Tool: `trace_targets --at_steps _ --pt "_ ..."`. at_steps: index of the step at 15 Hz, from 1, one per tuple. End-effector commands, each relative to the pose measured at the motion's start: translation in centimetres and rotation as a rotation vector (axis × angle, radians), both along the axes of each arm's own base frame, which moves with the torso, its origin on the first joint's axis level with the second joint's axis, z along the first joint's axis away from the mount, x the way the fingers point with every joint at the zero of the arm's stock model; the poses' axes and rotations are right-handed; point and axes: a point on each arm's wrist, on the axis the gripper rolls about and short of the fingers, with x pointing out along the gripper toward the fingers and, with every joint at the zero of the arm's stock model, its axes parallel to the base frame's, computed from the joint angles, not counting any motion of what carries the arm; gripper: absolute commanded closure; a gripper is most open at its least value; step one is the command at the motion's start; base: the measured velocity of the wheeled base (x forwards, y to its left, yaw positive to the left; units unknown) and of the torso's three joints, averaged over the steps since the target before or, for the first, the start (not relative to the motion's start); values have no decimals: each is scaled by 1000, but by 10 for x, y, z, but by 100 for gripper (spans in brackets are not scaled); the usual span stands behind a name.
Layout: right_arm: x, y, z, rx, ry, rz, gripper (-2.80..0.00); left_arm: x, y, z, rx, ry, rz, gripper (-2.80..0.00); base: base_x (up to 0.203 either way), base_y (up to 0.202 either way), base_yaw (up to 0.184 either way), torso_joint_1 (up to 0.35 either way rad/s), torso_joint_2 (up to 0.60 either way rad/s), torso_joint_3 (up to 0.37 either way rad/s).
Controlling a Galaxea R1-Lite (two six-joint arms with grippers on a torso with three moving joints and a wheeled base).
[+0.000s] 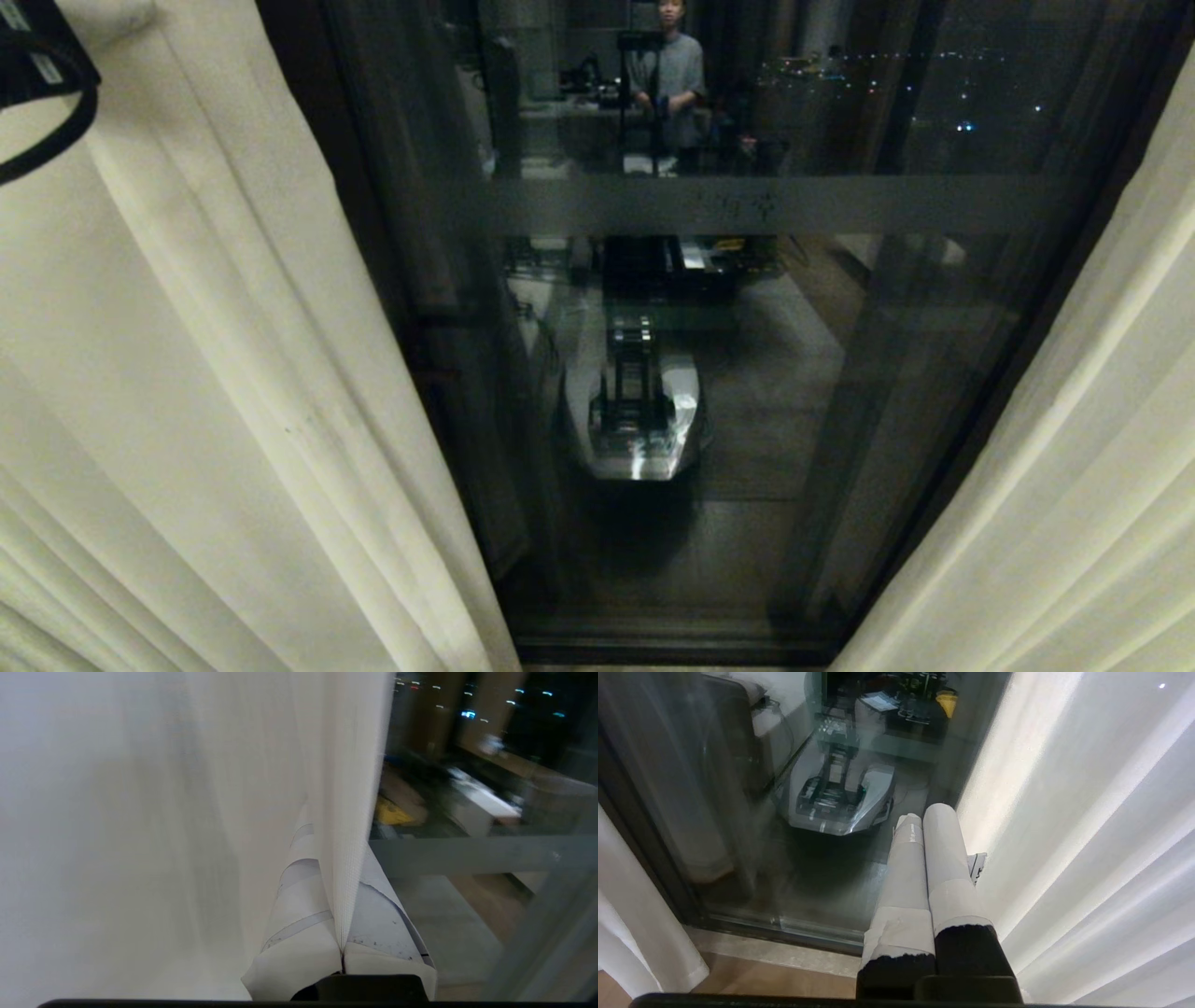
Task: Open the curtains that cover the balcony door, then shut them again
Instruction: Close the inner curtains on both sides
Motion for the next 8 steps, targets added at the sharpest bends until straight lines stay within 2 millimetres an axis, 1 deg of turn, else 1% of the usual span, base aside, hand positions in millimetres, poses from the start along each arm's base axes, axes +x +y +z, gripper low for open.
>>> trace_targets --at_steps 1,5,8 --pt "0 0 0 -2 1 1 0 -3 0 1 0 -6 -5 0 0 -154 8 4 7 -1" --pt "0 0 0 -2 1 1 0 -5 -3 1 1 -9 -19 0 0 -189 -1 0 3 -1" --pt "0 0 0 -2 1 1 0 -6 -4 -2 1 0 -26 0 0 -189 1 4 3 4"
